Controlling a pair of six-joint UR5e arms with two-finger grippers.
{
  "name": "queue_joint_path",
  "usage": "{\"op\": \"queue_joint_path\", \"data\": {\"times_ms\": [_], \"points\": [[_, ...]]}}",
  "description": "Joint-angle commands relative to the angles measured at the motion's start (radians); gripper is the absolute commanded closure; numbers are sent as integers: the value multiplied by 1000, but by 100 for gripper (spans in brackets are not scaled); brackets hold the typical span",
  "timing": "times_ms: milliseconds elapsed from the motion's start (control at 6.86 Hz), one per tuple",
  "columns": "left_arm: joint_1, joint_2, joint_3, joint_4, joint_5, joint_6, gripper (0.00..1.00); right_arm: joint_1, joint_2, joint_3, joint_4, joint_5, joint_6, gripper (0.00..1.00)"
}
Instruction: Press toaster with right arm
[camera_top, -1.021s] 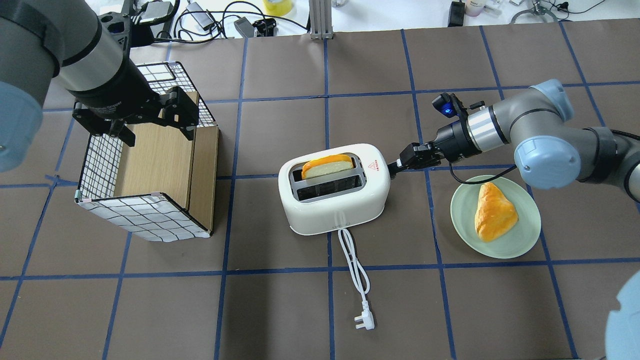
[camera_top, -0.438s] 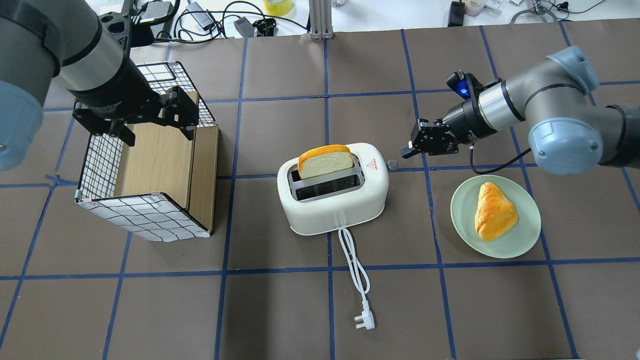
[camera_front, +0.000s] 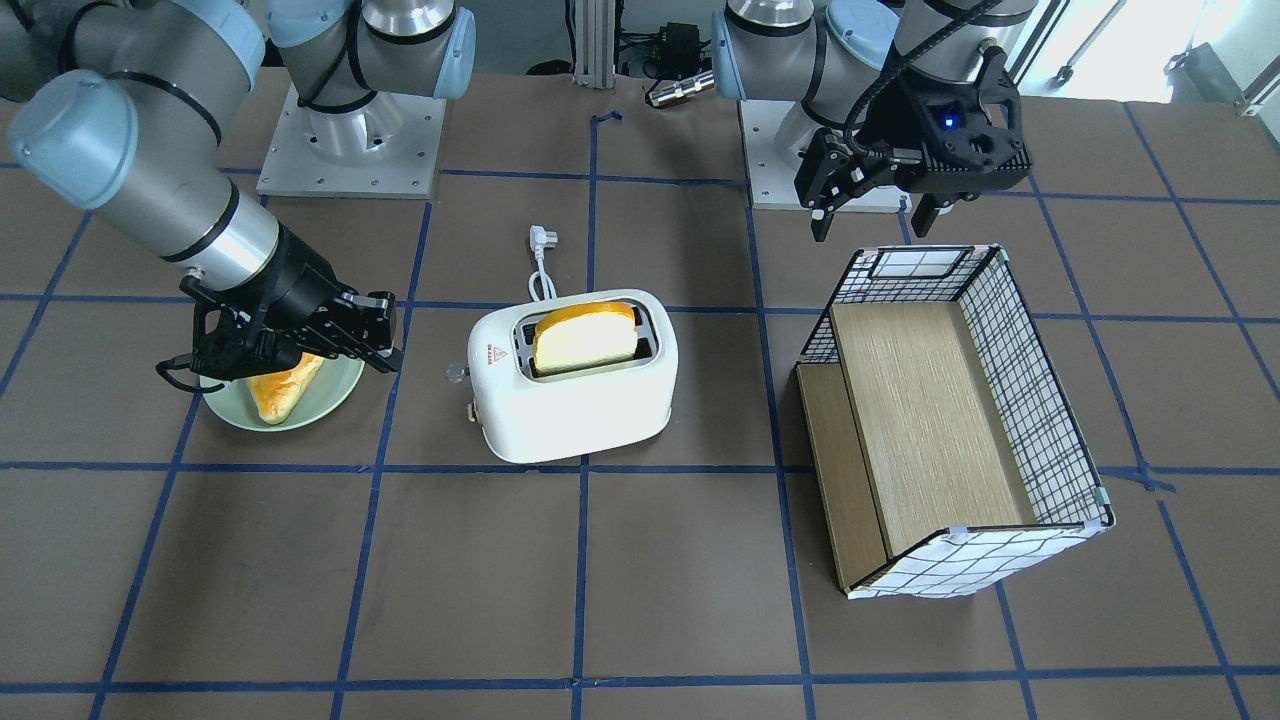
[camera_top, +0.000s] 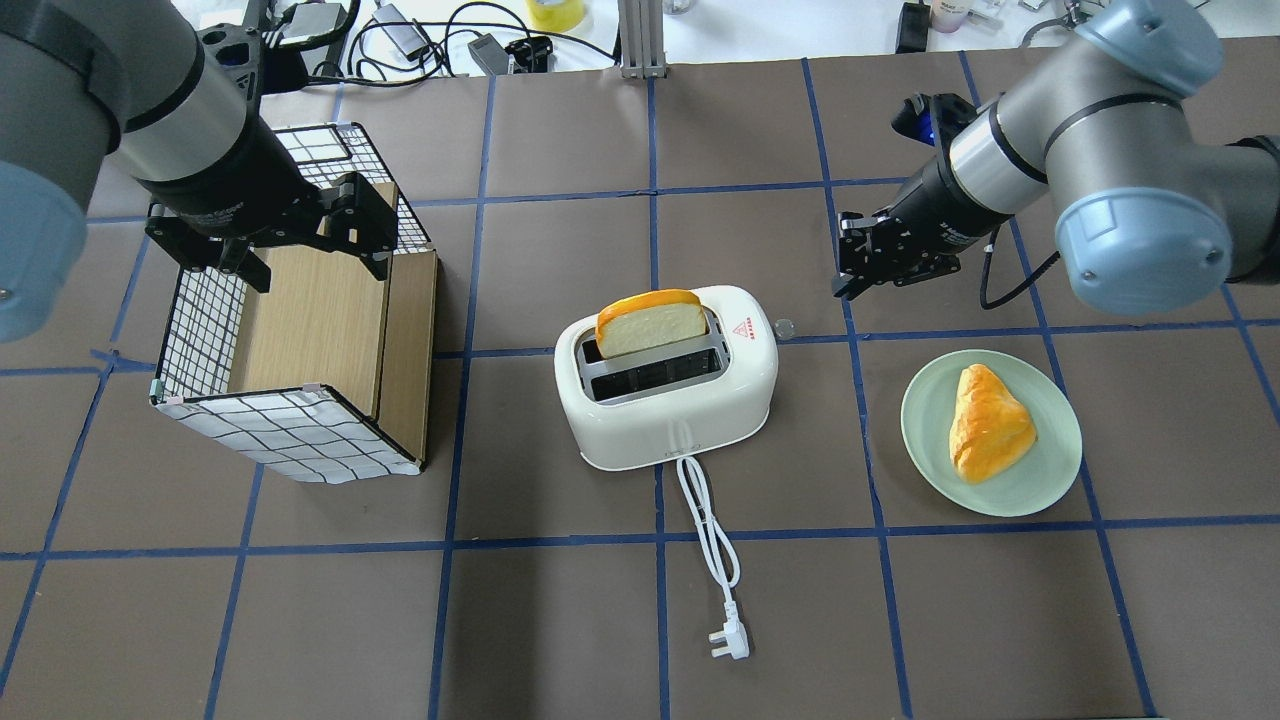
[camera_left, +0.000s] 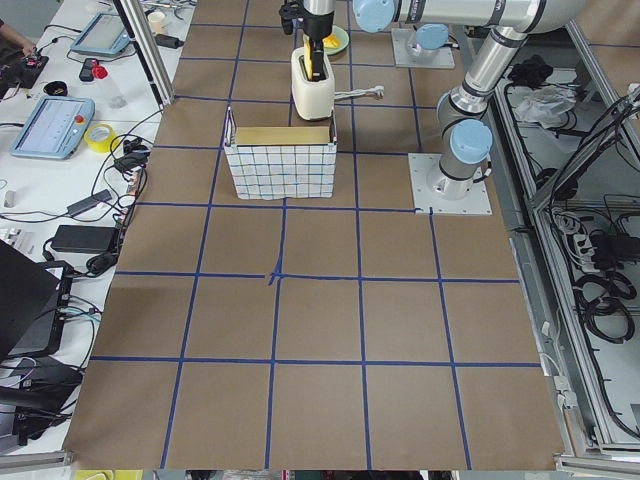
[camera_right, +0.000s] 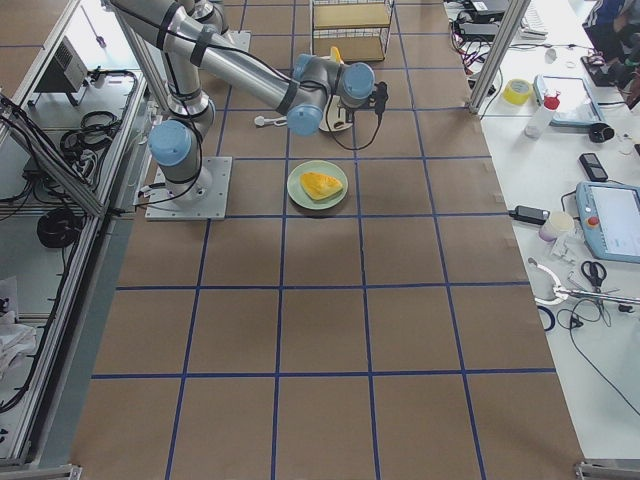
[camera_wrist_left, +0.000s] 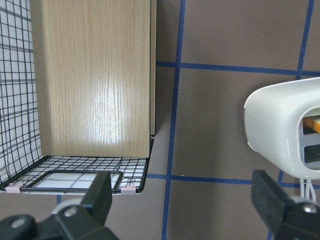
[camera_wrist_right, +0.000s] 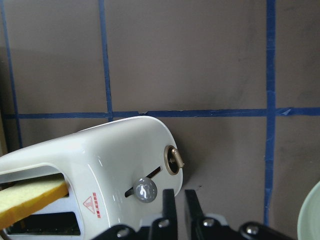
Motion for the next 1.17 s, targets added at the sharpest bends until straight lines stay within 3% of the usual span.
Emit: {"op": "queue_joint_path", "data": {"times_ms": [0,292,438,583,1021], "points": [[0,0,0,0,-1,0,0,92,-4,-200,168,-222,126,12],[0,0,0,0,-1,0,0,120,4,-385,321,-328,146,0],[0,0,0,0,-1,0,0,120,8,-462,404,-367,148,0],[0,0,0,0,1,0,0,113,5,-479,452,-361,149,0],[0,0,0,0,-1,0,0,119,5,-481,450,-357,142,0]]}}
